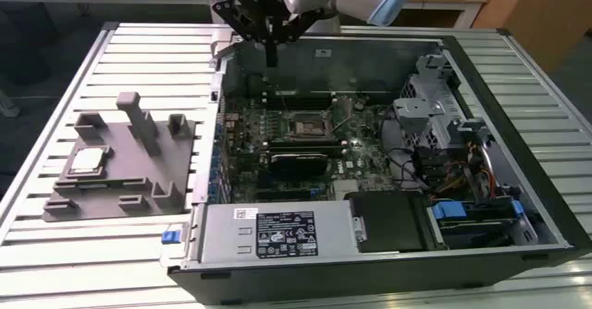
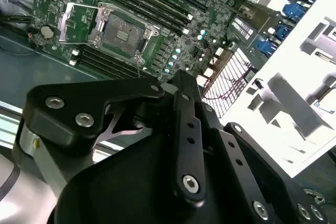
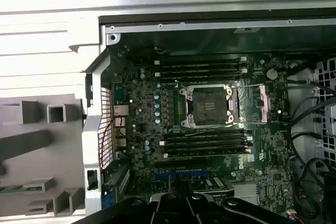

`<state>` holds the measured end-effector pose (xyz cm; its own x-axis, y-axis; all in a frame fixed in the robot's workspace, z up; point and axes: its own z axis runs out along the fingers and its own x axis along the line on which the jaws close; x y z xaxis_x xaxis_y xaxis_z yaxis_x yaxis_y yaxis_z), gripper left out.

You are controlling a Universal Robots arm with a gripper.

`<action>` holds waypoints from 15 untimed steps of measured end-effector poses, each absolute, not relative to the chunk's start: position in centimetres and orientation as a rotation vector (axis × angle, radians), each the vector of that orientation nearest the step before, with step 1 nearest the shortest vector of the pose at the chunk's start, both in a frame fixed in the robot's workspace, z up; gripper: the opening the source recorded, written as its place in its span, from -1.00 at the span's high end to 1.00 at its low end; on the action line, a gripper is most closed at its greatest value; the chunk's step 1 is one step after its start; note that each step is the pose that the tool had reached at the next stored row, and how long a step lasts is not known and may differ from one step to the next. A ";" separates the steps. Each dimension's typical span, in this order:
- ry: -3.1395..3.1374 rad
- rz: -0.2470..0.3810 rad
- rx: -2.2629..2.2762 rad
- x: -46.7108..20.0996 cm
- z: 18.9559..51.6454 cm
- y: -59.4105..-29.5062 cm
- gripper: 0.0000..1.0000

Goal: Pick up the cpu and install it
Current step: 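Reach for the cpu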

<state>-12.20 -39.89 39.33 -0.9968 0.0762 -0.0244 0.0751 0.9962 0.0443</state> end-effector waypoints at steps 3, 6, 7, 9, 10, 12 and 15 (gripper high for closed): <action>3.112 0.068 0.118 -12.2 39.3 -39.9 0.79; 3.113 0.068 0.118 -12.2 39.3 -39.9 0.79; 3.113 0.068 0.118 -12.2 39.3 -39.9 0.79; 3.113 0.067 0.118 -12.3 39.3 -39.9 0.79; 3.113 0.068 0.118 -12.4 39.3 -39.9 0.79; 3.112 0.068 0.118 -12.6 39.3 -39.9 0.79; 3.113 0.068 0.118 -12.9 39.3 -39.9 0.79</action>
<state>-12.86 -39.90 39.33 -0.9968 0.0762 -0.0244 0.0751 0.9962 0.0444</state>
